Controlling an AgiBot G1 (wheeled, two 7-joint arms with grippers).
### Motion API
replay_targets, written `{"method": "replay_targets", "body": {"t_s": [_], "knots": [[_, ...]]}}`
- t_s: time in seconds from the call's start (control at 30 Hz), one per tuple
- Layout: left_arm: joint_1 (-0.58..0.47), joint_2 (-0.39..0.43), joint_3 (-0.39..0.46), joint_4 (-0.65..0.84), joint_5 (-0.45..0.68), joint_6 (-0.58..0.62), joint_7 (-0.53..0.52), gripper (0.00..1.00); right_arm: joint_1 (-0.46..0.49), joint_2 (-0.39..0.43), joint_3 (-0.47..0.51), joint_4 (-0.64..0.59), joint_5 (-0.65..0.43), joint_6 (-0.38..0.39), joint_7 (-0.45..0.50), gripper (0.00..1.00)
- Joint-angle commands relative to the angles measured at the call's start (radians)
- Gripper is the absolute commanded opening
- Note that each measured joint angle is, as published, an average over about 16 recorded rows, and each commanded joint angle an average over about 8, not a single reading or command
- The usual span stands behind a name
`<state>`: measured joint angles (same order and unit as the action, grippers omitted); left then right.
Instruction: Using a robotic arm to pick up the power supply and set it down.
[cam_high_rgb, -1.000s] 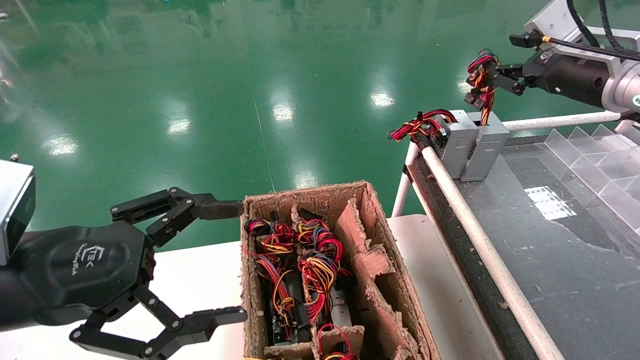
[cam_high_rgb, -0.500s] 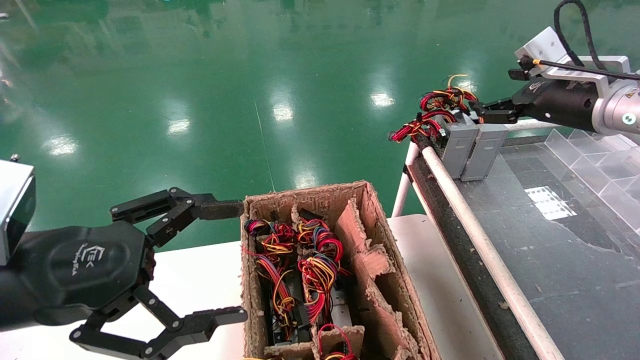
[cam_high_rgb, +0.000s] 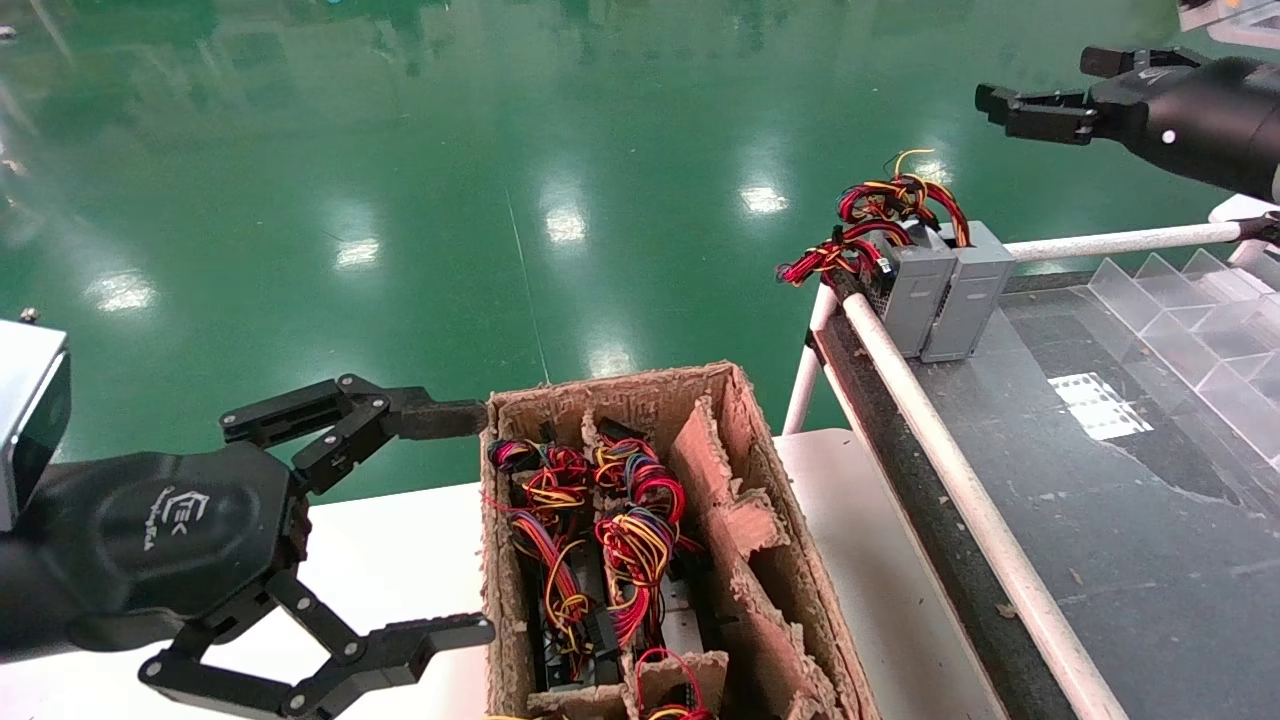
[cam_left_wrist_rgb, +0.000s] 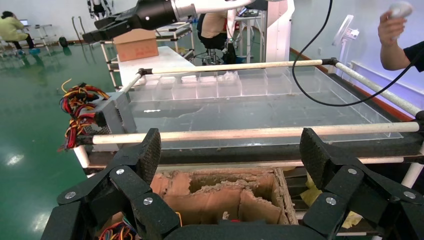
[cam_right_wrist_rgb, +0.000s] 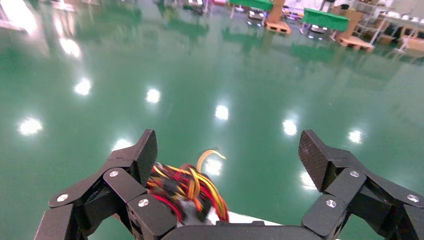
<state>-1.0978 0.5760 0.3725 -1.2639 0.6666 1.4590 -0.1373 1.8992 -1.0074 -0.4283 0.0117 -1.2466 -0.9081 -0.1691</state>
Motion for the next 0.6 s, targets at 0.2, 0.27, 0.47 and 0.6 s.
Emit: {"method": "replay_targets", "body": {"t_s": [0.2, 0.27, 0.47, 0.6], "knots": [[0.0, 0.0, 0.0, 0.0, 0.0, 0.0, 0.0, 1.0, -0.078, 0.042, 0.023, 0.122, 0.062, -0.061, 0.042, 1.0], [0.0, 0.0, 0.0, 0.0, 0.0, 0.0, 0.0, 1.0, -0.107, 0.056, 0.028, 0.166, 0.079, -0.082, 0.054, 1.0], [0.0, 0.0, 0.0, 0.0, 0.0, 0.0, 0.0, 1.0, -0.193, 0.097, 0.042, 0.299, 0.132, -0.143, 0.091, 1.0], [0.0, 0.0, 0.0, 0.0, 0.0, 0.0, 0.0, 1.0, -0.251, 0.124, 0.052, 0.388, 0.167, -0.183, 0.115, 1.0]]}}
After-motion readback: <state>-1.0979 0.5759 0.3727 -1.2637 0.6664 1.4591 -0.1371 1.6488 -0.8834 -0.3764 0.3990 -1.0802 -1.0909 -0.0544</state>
